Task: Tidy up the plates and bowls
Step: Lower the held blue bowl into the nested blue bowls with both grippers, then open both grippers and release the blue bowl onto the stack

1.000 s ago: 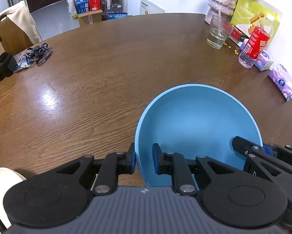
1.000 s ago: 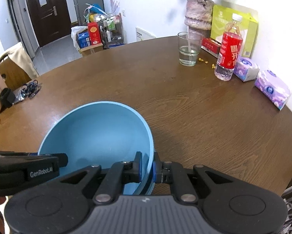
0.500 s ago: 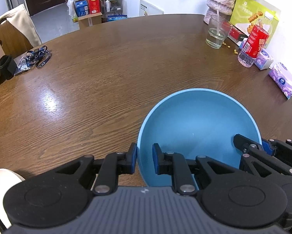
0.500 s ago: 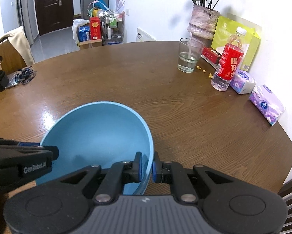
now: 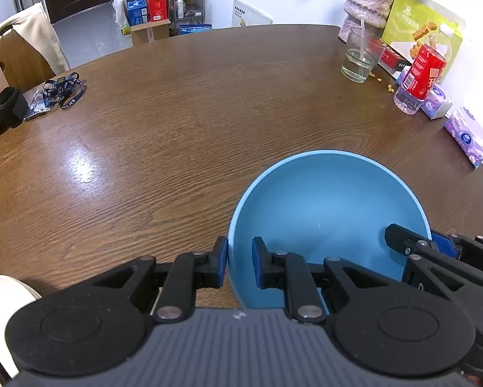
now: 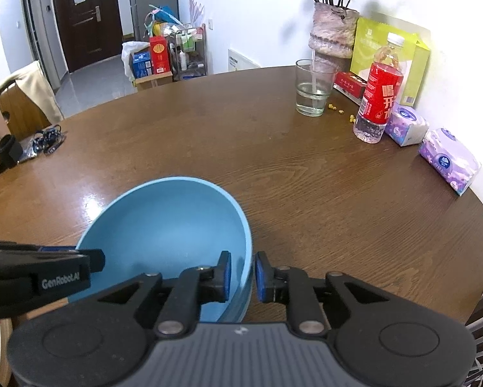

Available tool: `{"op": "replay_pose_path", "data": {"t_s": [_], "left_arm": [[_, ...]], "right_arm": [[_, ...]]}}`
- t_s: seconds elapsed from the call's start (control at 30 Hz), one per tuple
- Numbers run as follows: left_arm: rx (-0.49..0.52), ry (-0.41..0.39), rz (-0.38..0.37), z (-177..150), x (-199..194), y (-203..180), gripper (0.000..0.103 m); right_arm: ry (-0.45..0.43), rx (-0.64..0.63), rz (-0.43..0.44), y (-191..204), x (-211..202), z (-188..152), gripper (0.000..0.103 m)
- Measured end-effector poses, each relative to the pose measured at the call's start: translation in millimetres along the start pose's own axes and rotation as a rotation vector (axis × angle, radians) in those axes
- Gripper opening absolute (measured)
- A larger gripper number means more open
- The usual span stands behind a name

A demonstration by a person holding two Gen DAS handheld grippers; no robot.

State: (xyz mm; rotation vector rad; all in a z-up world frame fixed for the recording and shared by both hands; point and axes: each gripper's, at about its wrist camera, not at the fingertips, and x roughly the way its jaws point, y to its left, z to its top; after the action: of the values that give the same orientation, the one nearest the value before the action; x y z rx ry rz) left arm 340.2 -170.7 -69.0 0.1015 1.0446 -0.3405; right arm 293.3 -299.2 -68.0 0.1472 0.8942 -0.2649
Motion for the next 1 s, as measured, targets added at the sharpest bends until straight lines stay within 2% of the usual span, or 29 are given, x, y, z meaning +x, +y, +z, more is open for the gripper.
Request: {"op": "replay_pose_path", "data": {"t_s": [0.1,0.17,0.2,0.27,0.33,0.37,0.4,0.43,0.47,0.53,0.57,0.67,0.77,1.0], "left_arm": [[-0.011,-0.003,-0.002,0,-3,2,0.018],[-0.018,-0.01,-0.001,1,-5,4,0.019],[-0.022,-0.012,-0.003,2,-7,5,0.023],[-0.035,-0.017,-0.004,2,-11,9,0.036],[-0.047,-0.028,0.001,2,-15,12,0.056],[-0.051,-0.032,0.002,2,-17,14,0.061],[-0.059,-0.035,0.0,2,-20,16,0.071],[-0.065,-0.039,-0.004,2,-23,17,0.081],[-0.07,-0.045,-0.007,1,-26,19,0.084],[-0.076,-0.052,-0.007,1,-31,21,0.097],[-0.082,-0.053,-0.006,0,-34,23,0.1],[-0.09,-0.054,-0.016,-1,-41,25,0.103],[-0.099,-0.06,-0.019,-3,-46,26,0.103],[-0.107,-0.052,-0.015,-6,-48,30,0.103]], "right_arm": [[0.003,0.021,0.012,-4,-1,0,0.027],[0.004,0.035,0.022,-7,-3,0,0.039],[0.004,0.04,0.026,-8,-4,1,0.048],[0.006,0.049,0.034,-11,-7,1,0.058],[0.014,0.057,0.045,-14,-9,1,0.07],[0.022,0.063,0.052,-15,-9,2,0.074],[0.031,0.07,0.056,-17,-10,2,0.082],[0.039,0.078,0.061,-19,-11,2,0.085],[0.042,0.083,0.067,-20,-12,2,0.085],[0.054,0.09,0.078,-23,-14,2,0.089],[0.059,0.093,0.082,-24,-16,2,0.094],[0.068,0.103,0.096,-27,-21,0,0.096],[0.071,0.105,0.097,-27,-25,0,0.102],[0.067,0.102,0.1,-26,-34,-1,0.103]]}}
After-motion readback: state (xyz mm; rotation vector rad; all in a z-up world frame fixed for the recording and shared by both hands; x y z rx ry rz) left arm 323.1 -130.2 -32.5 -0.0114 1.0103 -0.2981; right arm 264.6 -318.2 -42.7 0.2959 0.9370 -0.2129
